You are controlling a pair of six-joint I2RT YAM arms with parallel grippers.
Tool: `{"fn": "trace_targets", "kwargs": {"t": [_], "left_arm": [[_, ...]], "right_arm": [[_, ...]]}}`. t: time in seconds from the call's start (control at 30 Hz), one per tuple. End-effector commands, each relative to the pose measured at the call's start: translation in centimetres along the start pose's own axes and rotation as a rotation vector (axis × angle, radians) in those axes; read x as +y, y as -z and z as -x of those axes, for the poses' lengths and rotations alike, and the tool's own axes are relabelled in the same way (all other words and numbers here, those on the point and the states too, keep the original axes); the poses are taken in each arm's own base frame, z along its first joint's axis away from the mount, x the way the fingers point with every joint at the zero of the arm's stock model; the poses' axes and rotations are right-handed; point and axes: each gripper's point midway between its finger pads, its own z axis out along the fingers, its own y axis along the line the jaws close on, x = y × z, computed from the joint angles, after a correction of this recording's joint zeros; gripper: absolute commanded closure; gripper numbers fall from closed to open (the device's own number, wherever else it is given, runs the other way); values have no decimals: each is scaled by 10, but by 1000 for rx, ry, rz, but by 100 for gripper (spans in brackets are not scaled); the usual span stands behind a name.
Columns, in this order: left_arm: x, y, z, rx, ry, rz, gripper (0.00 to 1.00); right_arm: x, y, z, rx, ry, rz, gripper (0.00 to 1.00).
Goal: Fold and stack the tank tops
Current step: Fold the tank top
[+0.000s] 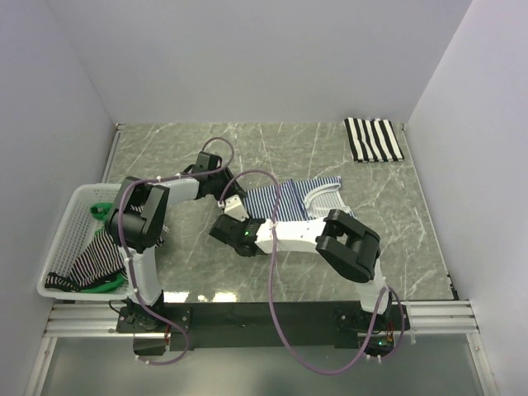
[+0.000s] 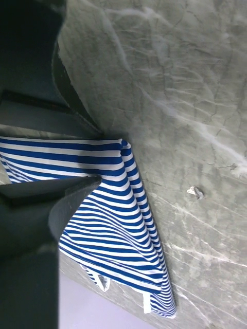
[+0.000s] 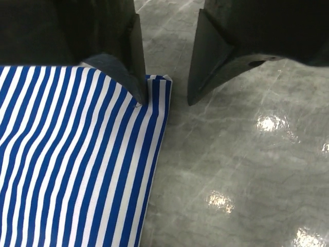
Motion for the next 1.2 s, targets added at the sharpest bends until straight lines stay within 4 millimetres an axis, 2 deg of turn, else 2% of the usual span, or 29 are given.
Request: {"fn": "trace_targets", "kwargs": {"t": [0.0, 0.3, 0.33, 0.4, 0.43, 0.53, 0.7, 0.83, 0.9, 1.17], "left_arm": [[22, -12, -4, 8, 1, 83, 59], [24, -18, 0, -20, 1, 129, 67], [24, -18, 1, -26, 1, 133, 67], [22, -18, 2, -27, -1, 137, 68], [22, -17, 4, -32, -4, 138, 68], [22, -16, 5, -39, -6, 150, 70], [22, -10, 9, -57, -10, 167, 71], [21, -3, 13, -76, -11, 177, 62], [18, 1, 13, -83, -12, 175, 59], [11, 4, 8, -65, -2, 138, 59]], "right_arm": [[-2, -2, 1, 7, 14, -27, 56], [-12, 8, 10, -2, 4, -43, 71], [-13, 10, 12, -6, -1, -40, 79], [-13, 12, 14, -5, -2, -33, 87], [-14, 13, 16, -7, -8, -26, 93], [-14, 16, 20, -4, -32, 7, 100], [-19, 26, 28, -4, -124, 125, 100], [-27, 34, 34, -11, -194, 213, 100], [-29, 34, 34, -5, -204, 232, 100], [-28, 31, 32, 9, -215, 244, 100]]}}
